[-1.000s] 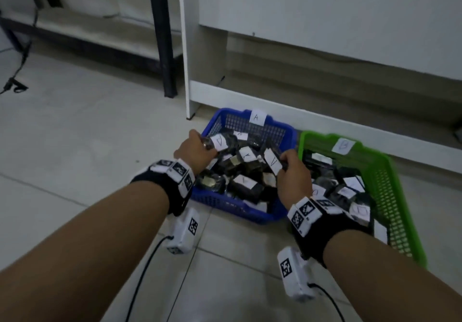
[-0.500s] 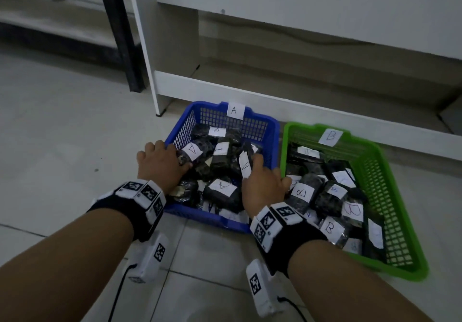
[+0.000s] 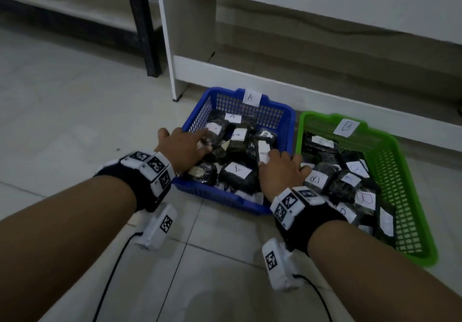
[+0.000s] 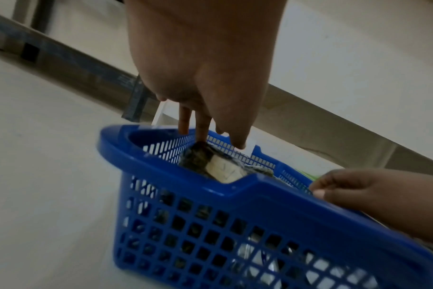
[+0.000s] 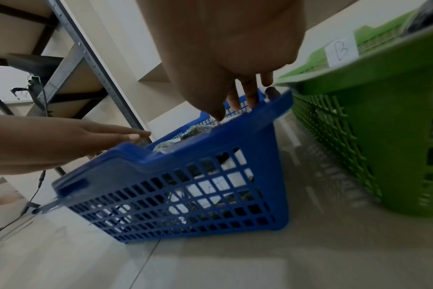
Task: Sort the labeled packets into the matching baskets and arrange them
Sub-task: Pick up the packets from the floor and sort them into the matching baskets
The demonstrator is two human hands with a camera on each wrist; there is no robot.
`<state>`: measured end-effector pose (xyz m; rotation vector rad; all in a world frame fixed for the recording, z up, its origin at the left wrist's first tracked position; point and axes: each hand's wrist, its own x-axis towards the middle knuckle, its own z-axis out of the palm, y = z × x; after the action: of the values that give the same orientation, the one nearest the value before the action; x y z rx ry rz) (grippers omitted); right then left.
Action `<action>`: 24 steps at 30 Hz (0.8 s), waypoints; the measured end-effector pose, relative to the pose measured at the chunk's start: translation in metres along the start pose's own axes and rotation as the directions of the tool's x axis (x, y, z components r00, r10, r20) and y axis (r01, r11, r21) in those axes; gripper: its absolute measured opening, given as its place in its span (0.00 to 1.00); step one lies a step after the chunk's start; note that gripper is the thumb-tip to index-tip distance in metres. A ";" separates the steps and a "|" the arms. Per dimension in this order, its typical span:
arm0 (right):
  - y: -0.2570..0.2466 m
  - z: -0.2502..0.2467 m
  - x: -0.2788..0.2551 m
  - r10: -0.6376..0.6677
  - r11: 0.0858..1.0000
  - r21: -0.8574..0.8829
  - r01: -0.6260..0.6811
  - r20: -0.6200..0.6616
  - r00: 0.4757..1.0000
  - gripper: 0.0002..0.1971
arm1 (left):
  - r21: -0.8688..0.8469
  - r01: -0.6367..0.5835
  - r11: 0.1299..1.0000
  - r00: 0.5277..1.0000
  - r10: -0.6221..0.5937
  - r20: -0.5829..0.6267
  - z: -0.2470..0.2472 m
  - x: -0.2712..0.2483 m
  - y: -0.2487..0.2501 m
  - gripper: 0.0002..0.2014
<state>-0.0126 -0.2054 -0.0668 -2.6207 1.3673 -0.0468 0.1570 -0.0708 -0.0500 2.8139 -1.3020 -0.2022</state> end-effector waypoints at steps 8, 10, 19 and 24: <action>-0.052 -0.001 -0.099 -0.375 0.902 0.164 0.399 -0.162 0.913 0.19 | -0.018 -0.303 0.953 0.952 0.302 -0.044 -0.016 -0.111 -0.048 0.25; -0.060 0.012 -0.140 -0.492 0.838 0.201 0.508 -0.126 0.861 0.22 | -0.038 -0.348 0.937 0.936 0.349 0.037 -0.014 -0.151 -0.065 0.30; -0.064 0.066 -0.265 -0.800 0.596 0.421 0.684 0.385 0.460 0.37 | 0.087 -0.477 0.875 0.661 0.292 0.692 0.015 -0.300 -0.153 0.52; -0.063 0.067 -0.262 -0.782 0.411 0.278 0.868 0.597 0.179 0.53 | 0.077 -0.494 0.866 0.632 0.296 0.716 0.030 -0.316 -0.166 0.45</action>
<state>-0.1043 0.0534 -0.1065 -2.6610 -0.4397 0.7749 0.0761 0.2777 -0.0617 2.6068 -2.2123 -1.2430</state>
